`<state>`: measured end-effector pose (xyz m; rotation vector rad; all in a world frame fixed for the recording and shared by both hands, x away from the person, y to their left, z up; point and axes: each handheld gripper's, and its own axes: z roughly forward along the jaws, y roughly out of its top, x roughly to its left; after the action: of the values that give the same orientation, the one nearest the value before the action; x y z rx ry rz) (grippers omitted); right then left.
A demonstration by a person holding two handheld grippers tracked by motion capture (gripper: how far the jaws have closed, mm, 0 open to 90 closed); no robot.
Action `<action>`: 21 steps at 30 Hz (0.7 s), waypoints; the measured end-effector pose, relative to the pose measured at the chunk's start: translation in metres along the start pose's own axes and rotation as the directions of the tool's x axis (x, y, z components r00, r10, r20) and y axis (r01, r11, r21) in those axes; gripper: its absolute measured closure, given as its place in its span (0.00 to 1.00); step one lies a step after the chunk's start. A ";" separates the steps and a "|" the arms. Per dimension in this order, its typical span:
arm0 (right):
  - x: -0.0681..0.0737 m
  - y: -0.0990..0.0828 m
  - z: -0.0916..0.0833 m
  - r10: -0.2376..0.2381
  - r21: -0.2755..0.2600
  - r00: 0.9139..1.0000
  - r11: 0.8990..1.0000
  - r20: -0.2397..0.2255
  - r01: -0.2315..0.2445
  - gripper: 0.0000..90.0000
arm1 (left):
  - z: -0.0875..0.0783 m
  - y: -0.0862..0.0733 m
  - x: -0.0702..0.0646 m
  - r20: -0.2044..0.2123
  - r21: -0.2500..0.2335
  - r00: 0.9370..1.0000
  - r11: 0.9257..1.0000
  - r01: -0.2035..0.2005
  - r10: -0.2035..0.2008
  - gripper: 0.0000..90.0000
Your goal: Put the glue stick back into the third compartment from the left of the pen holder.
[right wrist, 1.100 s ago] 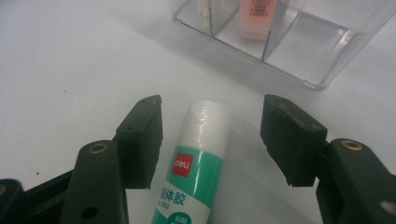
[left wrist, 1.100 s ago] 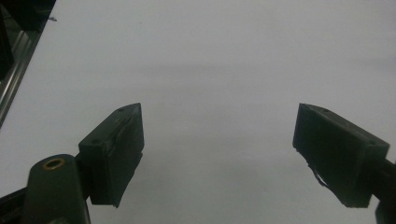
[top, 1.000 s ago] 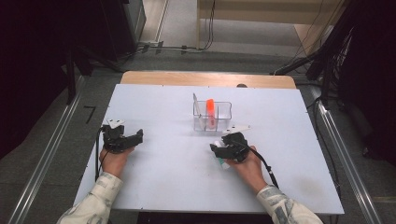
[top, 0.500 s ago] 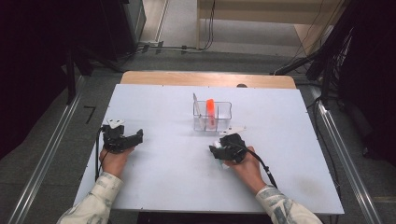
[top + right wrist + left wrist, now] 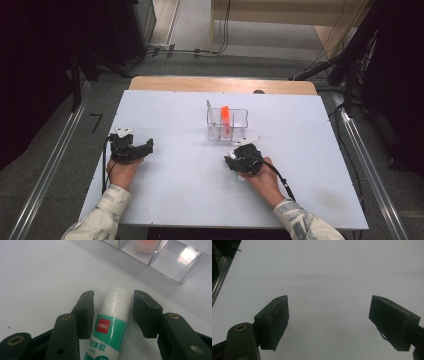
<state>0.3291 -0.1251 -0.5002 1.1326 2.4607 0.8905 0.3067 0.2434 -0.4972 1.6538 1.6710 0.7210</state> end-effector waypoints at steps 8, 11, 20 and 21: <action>0.001 0.001 0.000 -0.003 0.003 1.000 1.000 -0.003 0.003 0.61 | 0.000 0.000 0.000 0.000 0.000 1.000 1.000 0.000 0.000 0.19; 0.001 0.001 0.000 -0.005 0.002 1.000 1.000 -0.004 0.005 0.65 | 0.000 0.000 0.000 0.000 0.000 1.000 1.000 -0.001 0.001 0.19; 0.001 0.002 0.000 -0.010 0.010 1.000 1.000 -0.004 0.010 0.69 | 0.000 0.000 0.000 0.000 0.000 1.000 1.000 -0.002 0.002 0.19; 0.001 0.002 0.000 -0.010 0.012 1.000 1.000 -0.004 0.010 0.69 | 0.000 0.000 0.000 0.000 0.000 1.000 1.000 -0.002 0.002 0.19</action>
<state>0.3299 -0.1236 -0.4983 1.1231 2.4754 0.8769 0.3067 0.2436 -0.4971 1.6550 1.6696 0.7218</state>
